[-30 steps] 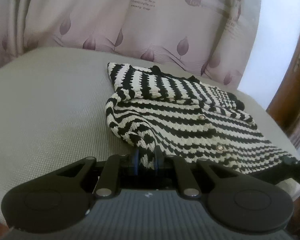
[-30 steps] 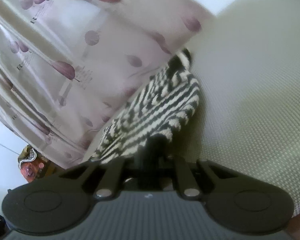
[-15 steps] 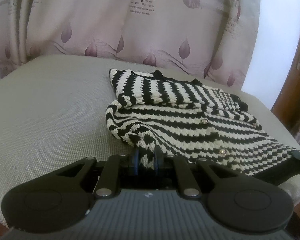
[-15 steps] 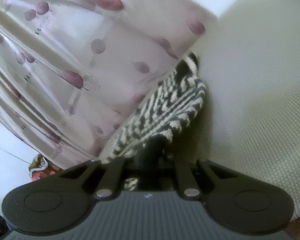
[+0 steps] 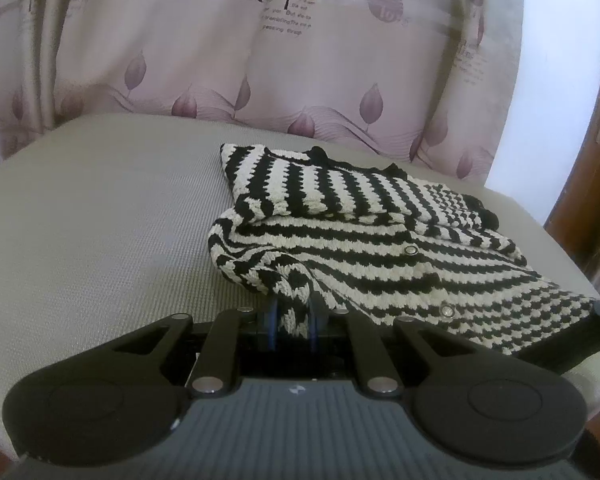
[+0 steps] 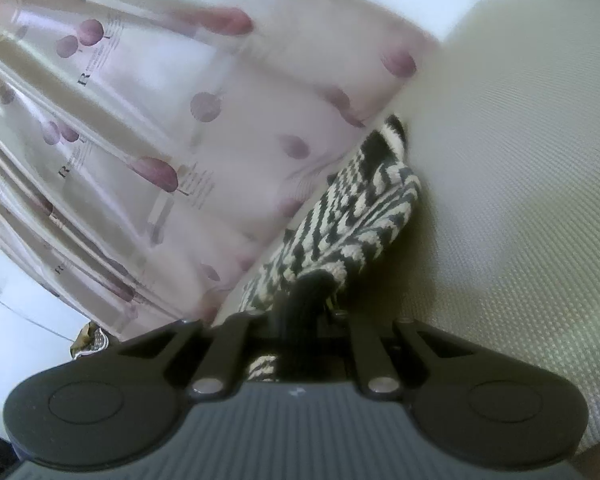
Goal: Fold small clothes
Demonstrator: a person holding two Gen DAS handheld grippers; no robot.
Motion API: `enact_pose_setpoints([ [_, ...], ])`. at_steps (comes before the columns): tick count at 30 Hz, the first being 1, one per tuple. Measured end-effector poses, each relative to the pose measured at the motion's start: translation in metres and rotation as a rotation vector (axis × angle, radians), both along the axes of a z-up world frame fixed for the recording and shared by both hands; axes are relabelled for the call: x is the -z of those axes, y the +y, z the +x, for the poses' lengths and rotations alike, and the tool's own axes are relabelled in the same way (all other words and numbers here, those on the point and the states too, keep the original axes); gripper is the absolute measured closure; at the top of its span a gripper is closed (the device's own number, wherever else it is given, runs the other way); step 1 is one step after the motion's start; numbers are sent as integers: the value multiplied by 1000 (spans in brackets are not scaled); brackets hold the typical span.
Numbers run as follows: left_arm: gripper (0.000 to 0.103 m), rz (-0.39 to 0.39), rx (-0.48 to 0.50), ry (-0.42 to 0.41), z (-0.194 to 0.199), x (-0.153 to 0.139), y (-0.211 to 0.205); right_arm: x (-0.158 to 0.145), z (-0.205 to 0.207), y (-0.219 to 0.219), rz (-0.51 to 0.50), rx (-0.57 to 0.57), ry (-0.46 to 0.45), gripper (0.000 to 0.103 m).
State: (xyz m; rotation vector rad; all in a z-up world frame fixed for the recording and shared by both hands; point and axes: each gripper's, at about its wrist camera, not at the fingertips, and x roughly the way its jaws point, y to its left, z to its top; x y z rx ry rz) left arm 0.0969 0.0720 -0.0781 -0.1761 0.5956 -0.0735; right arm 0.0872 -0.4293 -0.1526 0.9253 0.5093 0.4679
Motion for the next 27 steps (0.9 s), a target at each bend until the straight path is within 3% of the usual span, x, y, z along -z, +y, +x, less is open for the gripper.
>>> enact_pose_setpoints([
  [27, 88, -71, -38, 10, -4, 9, 13, 20, -13, -14, 54, 29, 26, 93],
])
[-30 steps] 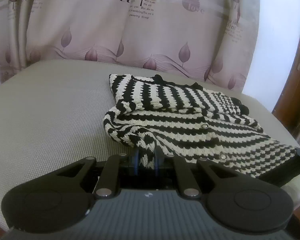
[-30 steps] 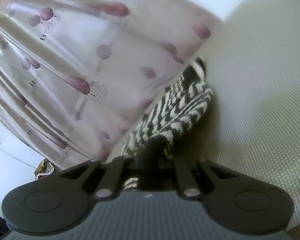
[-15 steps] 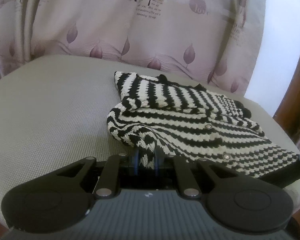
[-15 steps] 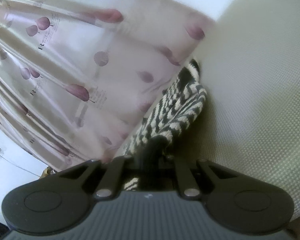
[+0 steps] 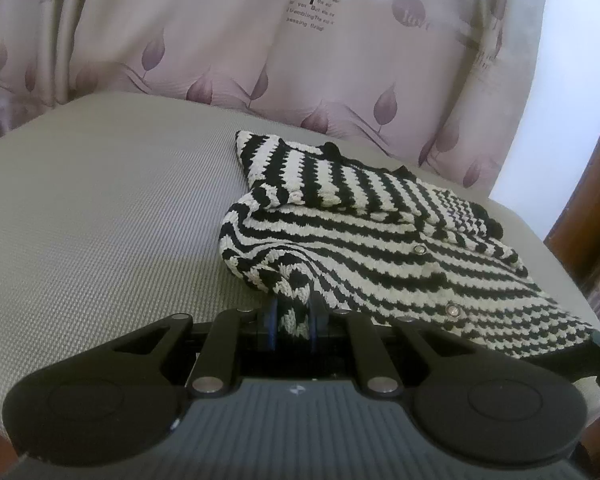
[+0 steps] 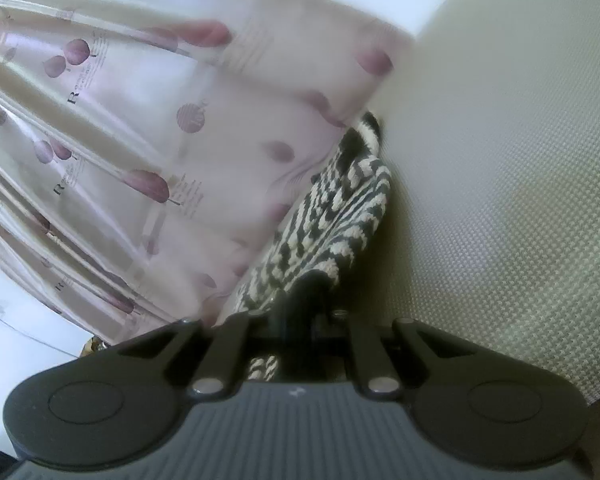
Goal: Fold small clothes
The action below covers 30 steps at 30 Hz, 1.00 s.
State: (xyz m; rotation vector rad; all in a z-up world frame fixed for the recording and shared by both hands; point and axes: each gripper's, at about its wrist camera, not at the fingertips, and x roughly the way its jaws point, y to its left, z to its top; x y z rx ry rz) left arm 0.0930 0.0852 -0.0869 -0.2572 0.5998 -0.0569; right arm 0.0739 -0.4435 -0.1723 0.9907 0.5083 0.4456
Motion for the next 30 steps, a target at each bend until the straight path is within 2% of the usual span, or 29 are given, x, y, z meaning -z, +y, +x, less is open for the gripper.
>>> enact_pose_setpoints([
  [2, 88, -24, -1, -12, -1, -3, 2, -1, 0, -1, 16, 0, -6, 93],
  [8, 88, -29, -1, -49, 4, -18, 1, -14, 10, -4, 47, -15, -37, 93],
  [15, 88, -46, -11, -108, 23, -43, 1, -39, 38, -11, 66, -18, -78, 93],
  [22, 88, -41, -47, -201, 61, -72, -3, -68, 89, -19, 44, -16, -128, 93],
  [30, 87, -12, -89, -224, 125, -82, -12, -82, 165, -24, 18, 7, -105, 93],
])
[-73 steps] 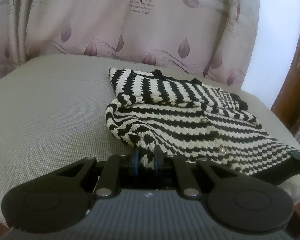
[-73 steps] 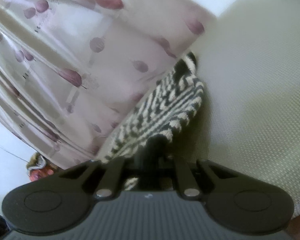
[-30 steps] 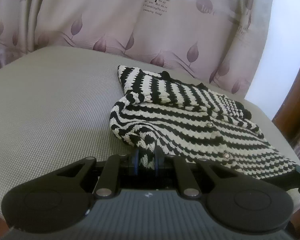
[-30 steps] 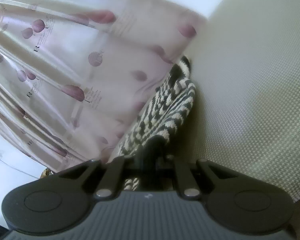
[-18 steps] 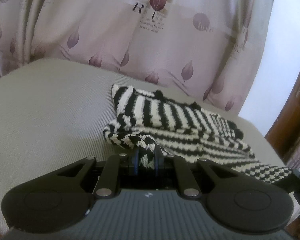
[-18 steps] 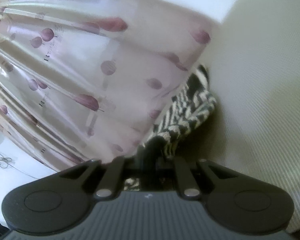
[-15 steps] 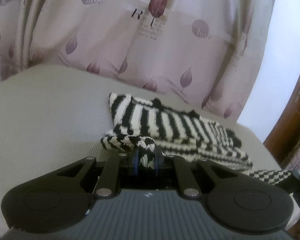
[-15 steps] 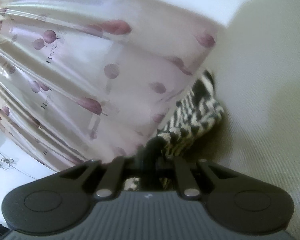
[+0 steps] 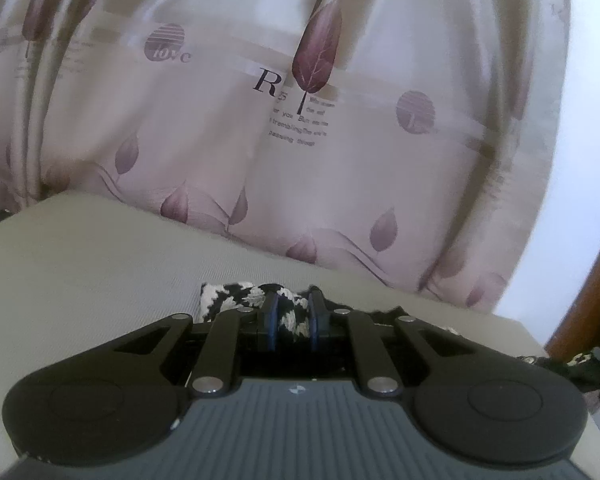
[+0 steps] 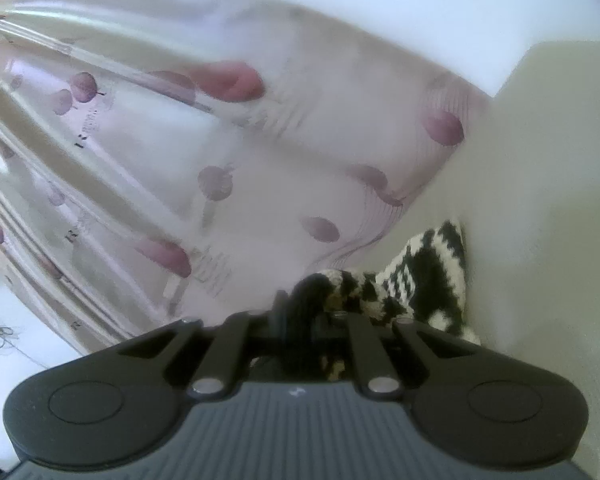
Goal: Fold small clothes
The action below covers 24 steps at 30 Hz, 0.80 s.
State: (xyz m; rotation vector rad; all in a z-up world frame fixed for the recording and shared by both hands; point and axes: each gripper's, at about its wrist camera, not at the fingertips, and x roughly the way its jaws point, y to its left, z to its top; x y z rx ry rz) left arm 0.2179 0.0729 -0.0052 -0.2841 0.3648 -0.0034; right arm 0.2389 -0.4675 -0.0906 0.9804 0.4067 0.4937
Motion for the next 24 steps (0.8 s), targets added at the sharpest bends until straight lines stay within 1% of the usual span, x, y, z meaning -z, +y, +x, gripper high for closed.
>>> enact_pose_setpoints([
  [3, 87, -4, -18, 9, 17, 3, 0, 0, 21, 3, -12, 2, 7, 93],
  [5, 88, 10, -40, 11, 27, 6, -1, 2, 33, 4, -17, 5, 20, 93],
  [6, 90, 16, -60, 4, 32, 7, 0, 4, 39, 4, -13, 7, 26, 93],
  [8, 90, 22, -99, -4, 43, 8, 4, 9, 53, 4, -18, 22, 47, 93],
  [10, 90, 9, -120, 9, 57, 11, 10, 15, 65, 4, -7, 26, 68, 93],
  [13, 90, 22, -148, 35, 74, 18, 14, 24, 81, 8, 2, 32, 92, 93],
  [16, 90, 4, -123, 52, 74, 24, 19, 30, 92, 10, 9, 40, 104, 93],
  [20, 88, -19, -14, 135, 56, 34, 26, 31, 95, 11, 7, 27, 107, 93],
  [21, 84, -20, 5, 160, 49, 36, 29, 32, 94, 11, 5, 24, 105, 93],
  [22, 72, -31, 29, 186, 44, 39, 31, 32, 94, 10, 1, 22, 106, 93],
  [23, 51, -55, 57, 213, 38, 42, 34, 33, 93, 9, -1, 22, 107, 93],
  [24, 40, -81, 85, 237, 33, 46, 37, 34, 93, 8, 0, 22, 110, 93],
])
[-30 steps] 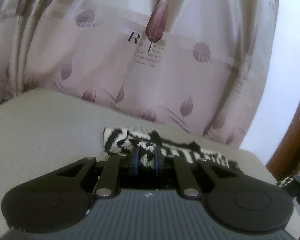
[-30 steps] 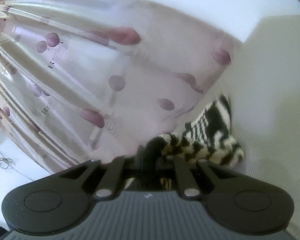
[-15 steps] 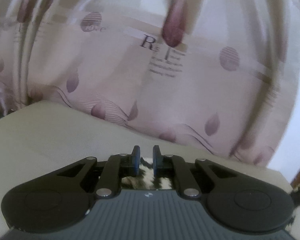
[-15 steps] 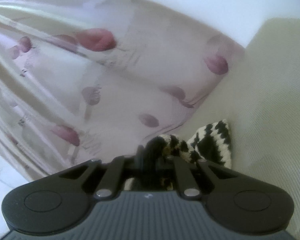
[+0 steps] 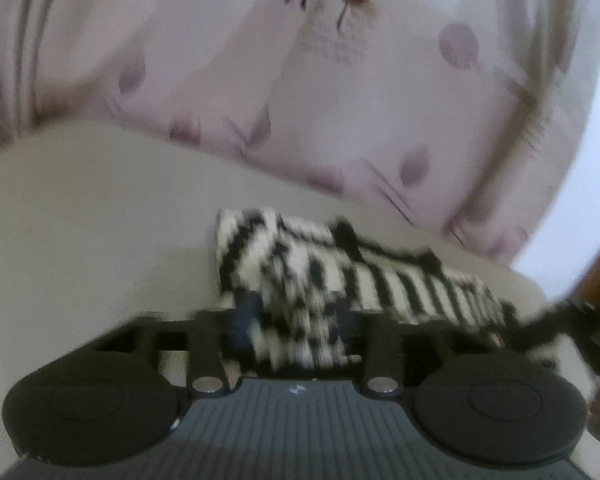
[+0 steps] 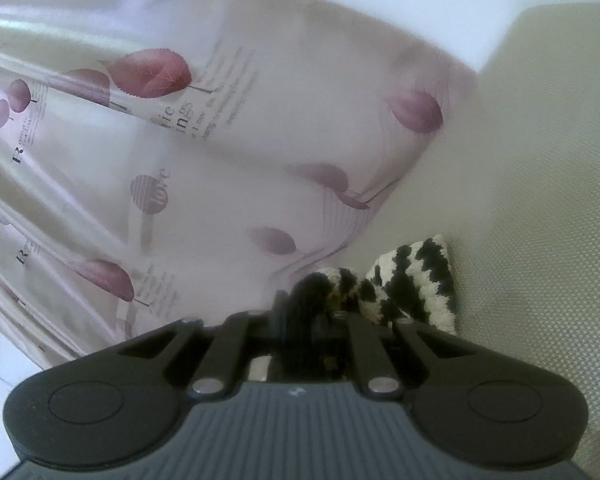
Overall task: Fold small clothes
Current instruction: 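Release the folded edges with both grippers and move to the hem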
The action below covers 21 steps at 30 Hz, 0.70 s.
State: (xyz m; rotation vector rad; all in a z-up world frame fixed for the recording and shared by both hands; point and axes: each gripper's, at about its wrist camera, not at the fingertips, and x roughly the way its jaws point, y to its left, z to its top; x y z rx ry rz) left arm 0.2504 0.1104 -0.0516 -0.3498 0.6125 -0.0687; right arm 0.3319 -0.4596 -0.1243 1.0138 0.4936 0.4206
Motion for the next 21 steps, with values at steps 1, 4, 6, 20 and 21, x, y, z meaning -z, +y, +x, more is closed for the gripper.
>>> enact_pose_setpoints([
  [1, 25, -11, 19, 11, -5, 4, 0, 2, 0, -1, 3, 2, 6, 93],
  [4, 20, 42, 87, 2, -10, 10, -13, 5, -1, -2, 1, 5, 17, 93],
  [6, 13, 129, 119, 16, 0, 15, -28, 7, -2, -1, 0, 5, 23, 93],
  [20, 95, -130, 17, -92, 45, -8, -5, -1, 19, -3, -28, -28, 13, 93],
  [21, 95, -136, -12, -115, 51, -12, -1, 1, 23, -3, -20, -29, 19, 93],
])
